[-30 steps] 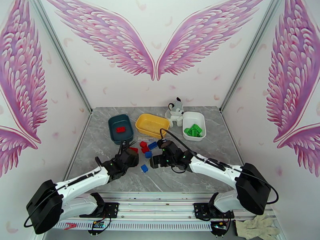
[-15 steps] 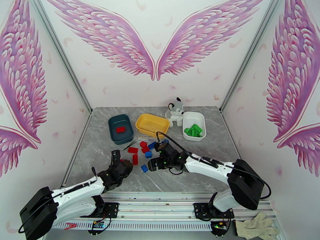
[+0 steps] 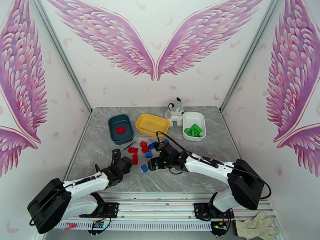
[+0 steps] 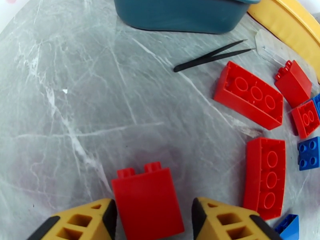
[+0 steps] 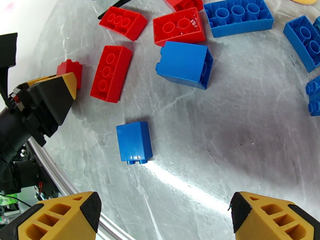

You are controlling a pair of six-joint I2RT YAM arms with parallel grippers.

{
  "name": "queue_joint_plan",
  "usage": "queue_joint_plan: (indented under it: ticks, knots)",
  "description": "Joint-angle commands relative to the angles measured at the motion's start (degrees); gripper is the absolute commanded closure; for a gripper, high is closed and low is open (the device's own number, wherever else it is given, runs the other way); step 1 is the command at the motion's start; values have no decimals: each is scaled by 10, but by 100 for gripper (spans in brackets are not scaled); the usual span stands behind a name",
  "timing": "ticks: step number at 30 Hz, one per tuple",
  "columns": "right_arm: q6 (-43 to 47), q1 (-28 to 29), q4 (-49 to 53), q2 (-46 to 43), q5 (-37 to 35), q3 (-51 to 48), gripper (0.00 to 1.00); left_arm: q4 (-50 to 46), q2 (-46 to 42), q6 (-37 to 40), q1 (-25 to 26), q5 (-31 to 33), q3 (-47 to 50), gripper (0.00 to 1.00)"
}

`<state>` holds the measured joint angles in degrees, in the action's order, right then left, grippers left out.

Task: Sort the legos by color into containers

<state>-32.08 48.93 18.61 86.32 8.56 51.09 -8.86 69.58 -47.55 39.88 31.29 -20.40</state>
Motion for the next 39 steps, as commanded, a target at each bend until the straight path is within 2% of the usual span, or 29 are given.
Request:
queue_joint_plan:
  ticks: [1,6,13,17,21,27,30,32,34,37,38,39]
  knots:
    - [-1,5,4,-12,-14,16,9,12,13,16,-6,-9,-18,49]
    - [-1,5,5,-13,-14,16,9,16,40,27,-14,-10,-28,51]
    - [-2,5,9,-10,-18,19,9,21,51,44,-20,-14,-48,67]
    - [-4,5,31,-3,-30,36,2,9,35,56,-20,-22,-71,71]
    - [-23,5,127,29,-85,101,1,-14,12,76,-25,-27,-110,70]
    - [-37,5,94,37,-127,87,0,-43,31,124,-67,-42,-202,70]
    - [-23,5,69,25,-118,72,1,-45,64,144,-104,-67,-252,69]
    - [5,5,68,21,-92,75,0,-55,92,160,-125,-70,-294,69]
    - [39,5,65,13,-60,72,6,-59,125,171,-147,-77,-334,69]
    - [51,5,13,-22,-16,32,6,-66,173,184,-173,-82,-386,69]
    - [52,5,7,-32,-14,25,4,-68,188,188,-180,-84,-400,66]
    - [56,5,7,-41,-16,22,2,-72,202,190,-186,-84,-415,57]
